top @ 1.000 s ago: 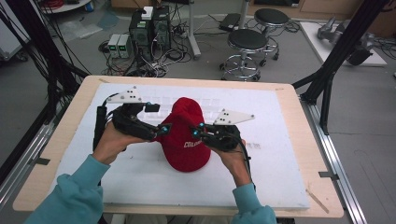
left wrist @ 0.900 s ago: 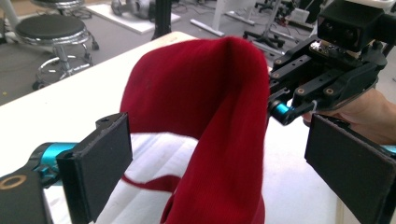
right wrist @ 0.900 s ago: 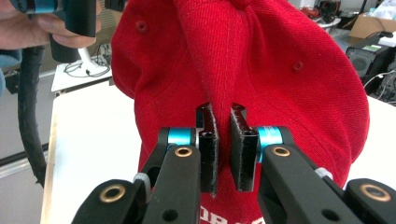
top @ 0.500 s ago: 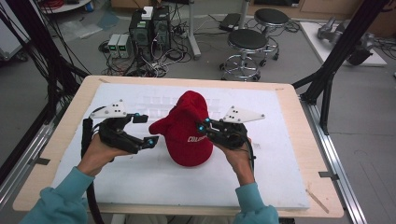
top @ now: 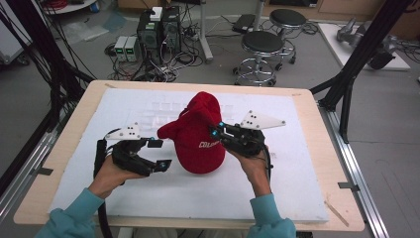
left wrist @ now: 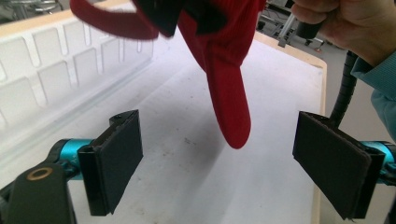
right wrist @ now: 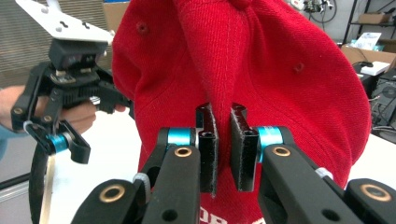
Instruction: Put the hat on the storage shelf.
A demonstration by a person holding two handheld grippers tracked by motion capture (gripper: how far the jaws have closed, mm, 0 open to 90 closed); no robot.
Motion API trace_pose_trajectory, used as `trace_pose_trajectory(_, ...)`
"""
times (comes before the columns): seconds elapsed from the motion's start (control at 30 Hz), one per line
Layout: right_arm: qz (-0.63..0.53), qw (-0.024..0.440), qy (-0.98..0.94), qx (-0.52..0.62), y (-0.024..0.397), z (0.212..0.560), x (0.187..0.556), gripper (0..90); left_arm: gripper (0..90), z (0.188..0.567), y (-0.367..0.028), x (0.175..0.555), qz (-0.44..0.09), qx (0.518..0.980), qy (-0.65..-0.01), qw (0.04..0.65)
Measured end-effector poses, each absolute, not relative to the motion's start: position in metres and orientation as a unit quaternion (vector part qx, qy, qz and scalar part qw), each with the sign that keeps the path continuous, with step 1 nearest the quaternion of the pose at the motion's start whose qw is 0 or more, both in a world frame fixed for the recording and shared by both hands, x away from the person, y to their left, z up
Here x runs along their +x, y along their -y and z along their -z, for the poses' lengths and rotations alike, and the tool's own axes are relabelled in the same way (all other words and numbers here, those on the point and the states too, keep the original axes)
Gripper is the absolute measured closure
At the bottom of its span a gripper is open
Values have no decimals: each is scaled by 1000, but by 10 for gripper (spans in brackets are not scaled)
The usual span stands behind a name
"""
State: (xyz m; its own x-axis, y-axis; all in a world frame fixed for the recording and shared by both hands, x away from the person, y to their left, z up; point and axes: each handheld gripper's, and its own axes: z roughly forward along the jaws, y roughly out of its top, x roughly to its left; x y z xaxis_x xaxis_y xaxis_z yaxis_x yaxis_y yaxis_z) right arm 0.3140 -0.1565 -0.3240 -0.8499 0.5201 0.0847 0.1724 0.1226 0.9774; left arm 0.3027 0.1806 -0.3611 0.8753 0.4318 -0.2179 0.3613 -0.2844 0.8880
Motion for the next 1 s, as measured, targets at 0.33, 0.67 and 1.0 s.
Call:
trace_pose_trajectory(0.33,-631,138,-728,229,154,321,313,833,250,371,-167,303,-17,798,-231,556)
trace_pose_trajectory(0.67,-650,127,-715,223,153,320,311,833,397,374,-159,306,-2,794,-218,568)
trace_pose_trajectory(1.0,-660,122,-709,215,149,319,310,832,673,374,-158,305,0,791,-198,578)
